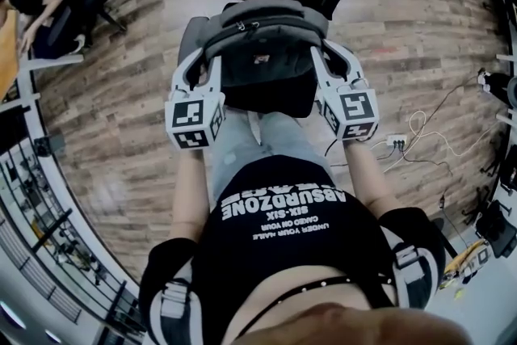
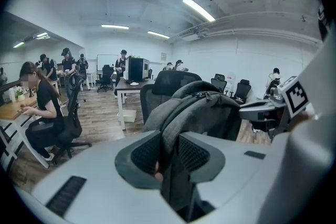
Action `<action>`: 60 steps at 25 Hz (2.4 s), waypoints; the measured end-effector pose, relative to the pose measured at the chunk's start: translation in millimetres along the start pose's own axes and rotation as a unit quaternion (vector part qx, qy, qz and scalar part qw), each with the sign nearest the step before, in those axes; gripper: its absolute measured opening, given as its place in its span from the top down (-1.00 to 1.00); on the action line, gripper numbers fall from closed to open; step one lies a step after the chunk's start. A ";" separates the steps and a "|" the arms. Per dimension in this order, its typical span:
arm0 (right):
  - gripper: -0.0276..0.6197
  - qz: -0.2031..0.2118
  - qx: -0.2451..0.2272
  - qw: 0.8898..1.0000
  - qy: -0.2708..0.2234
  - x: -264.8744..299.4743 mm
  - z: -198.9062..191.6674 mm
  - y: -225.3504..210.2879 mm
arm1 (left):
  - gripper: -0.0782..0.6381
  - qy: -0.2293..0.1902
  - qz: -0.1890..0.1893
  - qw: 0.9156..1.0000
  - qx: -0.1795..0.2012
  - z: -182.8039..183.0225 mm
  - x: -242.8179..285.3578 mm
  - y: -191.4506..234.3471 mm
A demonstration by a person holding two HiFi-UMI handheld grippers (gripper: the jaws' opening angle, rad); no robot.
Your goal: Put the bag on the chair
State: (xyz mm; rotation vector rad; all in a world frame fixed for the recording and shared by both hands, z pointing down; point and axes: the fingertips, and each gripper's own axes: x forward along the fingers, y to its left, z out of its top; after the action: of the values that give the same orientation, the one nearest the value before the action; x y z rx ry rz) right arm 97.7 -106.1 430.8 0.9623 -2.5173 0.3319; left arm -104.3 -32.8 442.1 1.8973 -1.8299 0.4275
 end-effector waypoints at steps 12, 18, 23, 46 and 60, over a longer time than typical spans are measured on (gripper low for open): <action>0.70 -0.066 0.026 0.997 -0.001 15.5 19.5 -13.2 | 0.49 0.004 -0.072 0.997 0.035 35.1 38.8 14.2; 0.70 -0.087 0.031 0.996 -0.009 28.0 32.3 -18.2 | 0.50 -0.003 -0.089 0.995 0.047 54.3 56.9 25.1; 0.70 -0.094 0.034 0.995 -0.015 32.2 39.0 -20.8 | 0.50 -0.008 -0.096 0.994 0.051 64.7 63.9 28.8; 0.70 -0.099 0.031 0.995 -0.004 83.6 49.7 -28.2 | 0.50 -0.001 -0.109 0.993 0.049 72.6 106.1 64.1; 0.70 -0.103 0.045 0.994 0.014 110.3 36.8 -33.7 | 0.49 0.023 -0.109 0.992 0.065 58.8 131.5 77.5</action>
State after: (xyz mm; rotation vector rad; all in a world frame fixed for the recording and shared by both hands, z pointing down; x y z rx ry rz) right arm 35.5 -207.8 452.1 1.2327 -2.3678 0.3951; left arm -178.6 -175.8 470.7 2.1276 -1.5780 0.5204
